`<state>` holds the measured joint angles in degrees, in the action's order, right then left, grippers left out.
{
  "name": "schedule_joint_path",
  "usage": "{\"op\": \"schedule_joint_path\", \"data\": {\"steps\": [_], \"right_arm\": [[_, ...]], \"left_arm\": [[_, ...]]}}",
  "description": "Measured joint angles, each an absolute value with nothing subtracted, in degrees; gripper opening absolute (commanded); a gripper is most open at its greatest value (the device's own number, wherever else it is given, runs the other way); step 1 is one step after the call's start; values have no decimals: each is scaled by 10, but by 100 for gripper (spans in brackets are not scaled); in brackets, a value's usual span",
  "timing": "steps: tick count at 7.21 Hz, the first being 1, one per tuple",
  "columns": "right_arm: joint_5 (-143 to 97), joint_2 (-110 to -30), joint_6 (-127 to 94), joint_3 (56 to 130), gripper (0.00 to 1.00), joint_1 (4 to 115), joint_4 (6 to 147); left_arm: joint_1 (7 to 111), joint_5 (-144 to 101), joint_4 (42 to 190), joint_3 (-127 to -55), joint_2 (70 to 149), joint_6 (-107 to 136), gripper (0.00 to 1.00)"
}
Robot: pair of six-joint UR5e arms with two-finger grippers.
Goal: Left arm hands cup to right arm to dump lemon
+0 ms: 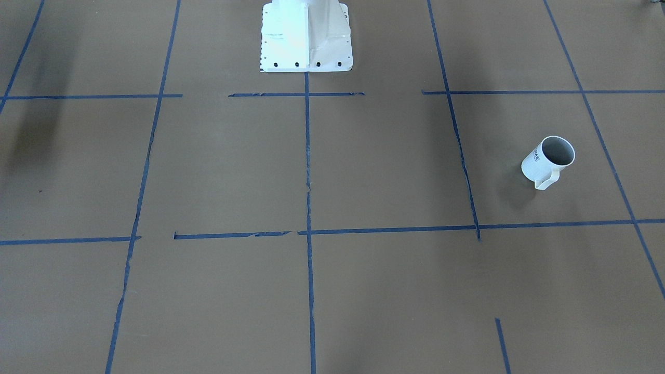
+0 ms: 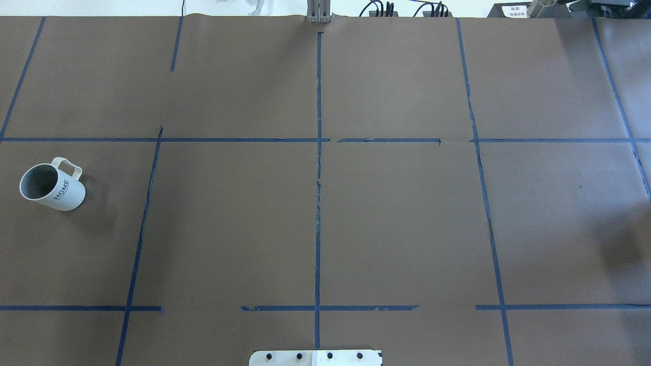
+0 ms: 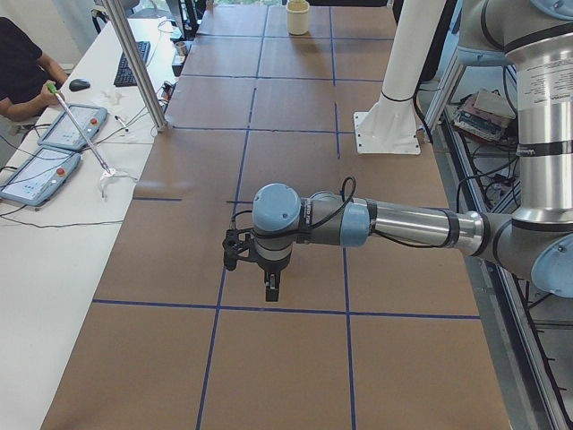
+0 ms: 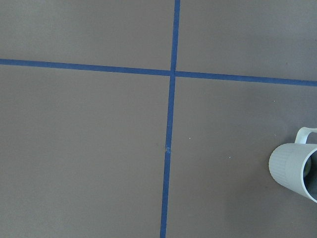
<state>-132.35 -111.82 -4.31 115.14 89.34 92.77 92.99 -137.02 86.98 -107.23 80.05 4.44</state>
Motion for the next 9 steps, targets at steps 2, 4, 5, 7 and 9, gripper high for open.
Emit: {"op": "schedule_joint_path", "data": {"steps": [2,4,5,7,9], "right_arm": [[-1325,-1116,-43,1150,100,893,927],[-1328,-1115,-45,1149,100,892,927],[-1330,-1115,-46,1149,100,891,926],[-1352,-1115,-47,1148,100,891,926],[-1371,-1115,-48,1148,100,890,923]], "left_arm": [[926,-1370,884,-1074,796,39,100],[925,-1369,889,-1068,793,37,100],[925,-1368,889,-1065,793,37,100],[925,-1369,890,-1065,790,38,100],[923,-1370,908,-1065,775,35,100]]}}
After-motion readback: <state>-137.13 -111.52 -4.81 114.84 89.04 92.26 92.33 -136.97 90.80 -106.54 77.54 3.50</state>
